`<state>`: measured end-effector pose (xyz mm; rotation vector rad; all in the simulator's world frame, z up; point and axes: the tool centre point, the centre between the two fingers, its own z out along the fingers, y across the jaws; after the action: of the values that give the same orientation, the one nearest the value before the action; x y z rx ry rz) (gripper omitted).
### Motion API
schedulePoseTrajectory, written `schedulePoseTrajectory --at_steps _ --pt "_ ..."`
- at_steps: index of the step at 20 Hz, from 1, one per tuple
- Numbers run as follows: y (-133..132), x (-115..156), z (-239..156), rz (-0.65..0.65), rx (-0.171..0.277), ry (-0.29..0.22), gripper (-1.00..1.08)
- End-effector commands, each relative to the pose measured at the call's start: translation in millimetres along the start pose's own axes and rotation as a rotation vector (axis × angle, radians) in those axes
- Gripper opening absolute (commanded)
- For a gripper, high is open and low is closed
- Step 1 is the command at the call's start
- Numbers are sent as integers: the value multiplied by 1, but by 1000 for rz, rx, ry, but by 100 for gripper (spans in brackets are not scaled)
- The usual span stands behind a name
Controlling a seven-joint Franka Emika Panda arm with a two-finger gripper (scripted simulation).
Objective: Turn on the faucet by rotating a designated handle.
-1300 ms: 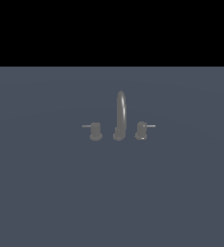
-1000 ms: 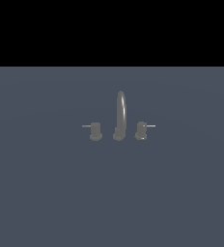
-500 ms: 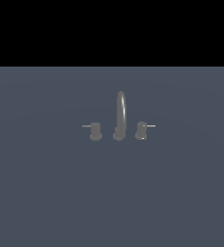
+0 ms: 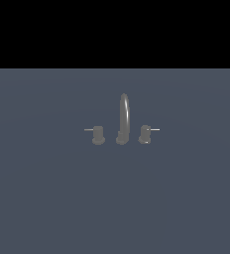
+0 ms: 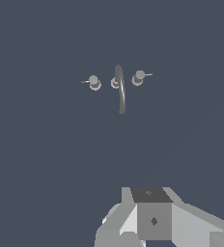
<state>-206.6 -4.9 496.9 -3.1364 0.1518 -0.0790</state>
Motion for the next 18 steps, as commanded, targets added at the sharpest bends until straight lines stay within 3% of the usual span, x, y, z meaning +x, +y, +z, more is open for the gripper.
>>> schedulePoseTrajectory --at_steps 1,18 --pt "1 13 5 41 -1 -2 -100" --pt "25 140 88 472 -13 -14 -100"
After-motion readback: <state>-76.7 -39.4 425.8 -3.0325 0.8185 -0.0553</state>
